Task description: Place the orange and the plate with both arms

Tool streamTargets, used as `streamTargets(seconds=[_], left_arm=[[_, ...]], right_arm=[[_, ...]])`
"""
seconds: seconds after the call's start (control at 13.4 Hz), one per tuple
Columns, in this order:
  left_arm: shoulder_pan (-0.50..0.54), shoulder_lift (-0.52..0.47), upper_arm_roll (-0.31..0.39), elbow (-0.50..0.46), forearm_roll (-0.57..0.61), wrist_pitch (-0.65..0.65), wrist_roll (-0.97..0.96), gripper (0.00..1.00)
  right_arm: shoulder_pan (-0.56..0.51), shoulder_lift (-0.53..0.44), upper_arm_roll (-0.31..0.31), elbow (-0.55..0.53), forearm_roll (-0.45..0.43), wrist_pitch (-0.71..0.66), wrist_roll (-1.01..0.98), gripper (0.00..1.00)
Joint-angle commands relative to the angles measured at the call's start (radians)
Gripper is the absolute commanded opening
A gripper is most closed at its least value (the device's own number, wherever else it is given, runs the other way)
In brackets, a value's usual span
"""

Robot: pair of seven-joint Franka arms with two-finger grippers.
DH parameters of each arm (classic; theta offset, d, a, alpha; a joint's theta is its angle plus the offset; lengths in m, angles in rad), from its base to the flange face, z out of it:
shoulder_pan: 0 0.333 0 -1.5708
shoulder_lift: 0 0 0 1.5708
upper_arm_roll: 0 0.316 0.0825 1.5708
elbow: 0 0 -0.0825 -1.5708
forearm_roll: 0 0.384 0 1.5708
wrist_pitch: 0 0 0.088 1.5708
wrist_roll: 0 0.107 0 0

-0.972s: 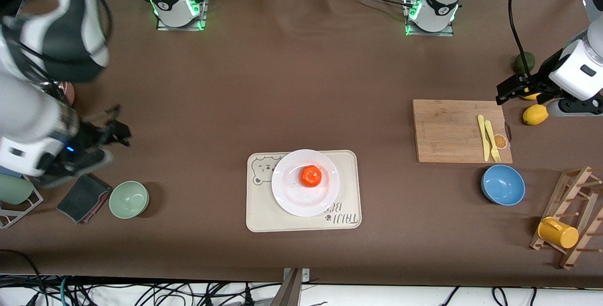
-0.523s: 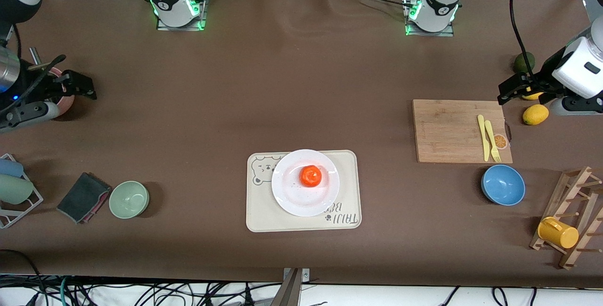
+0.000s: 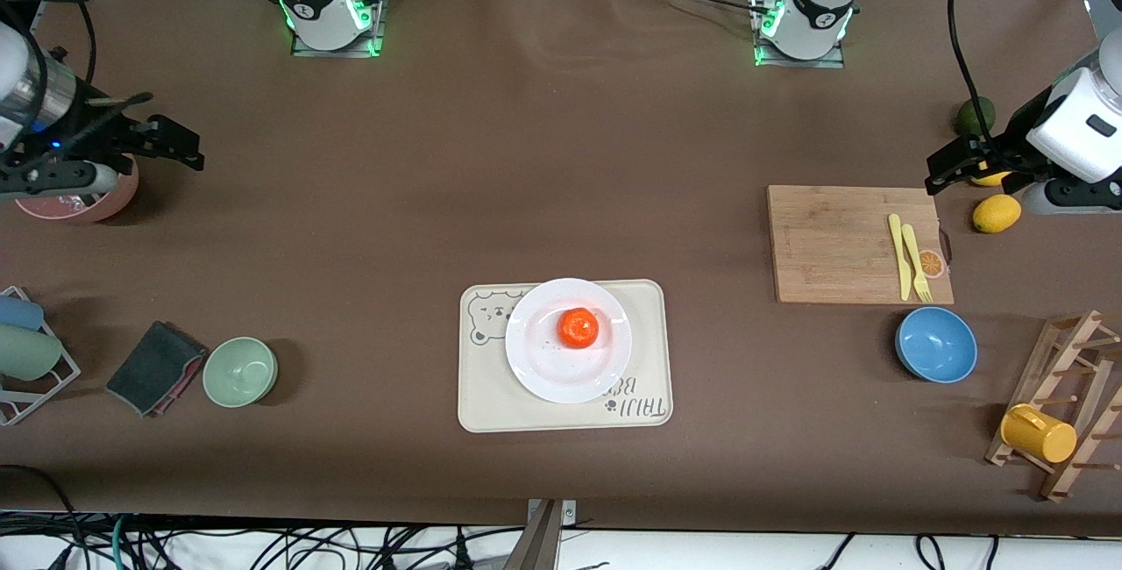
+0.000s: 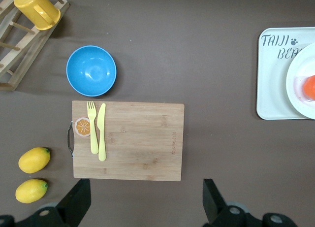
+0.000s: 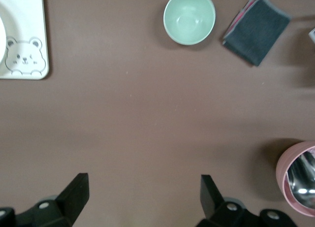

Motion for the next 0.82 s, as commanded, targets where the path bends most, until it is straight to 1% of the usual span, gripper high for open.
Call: streamTargets(seconds=[0.0,0.22,0.75], left_arm=[[-0.004,0.005,0.007,0.023,-0.021,-0.015,0.006,1.0],[-0.003,0.004,0.007,0.025,-0.021,-0.015,0.006,1.0],[-0.004,0.004,0.005,0.025,-0.022,-0.015,0.006,1.0]], right_arm=[[-0.011,-0.015,-0.035,-0.001,0.006,-0.007,0.019,1.0],[-0.007,0.013,-0.037,0.04,0.003,-0.016,0.015,1.0],[-0.007,0.022,-0.037,0.04,0.01,-0.016,0.025,1.0]])
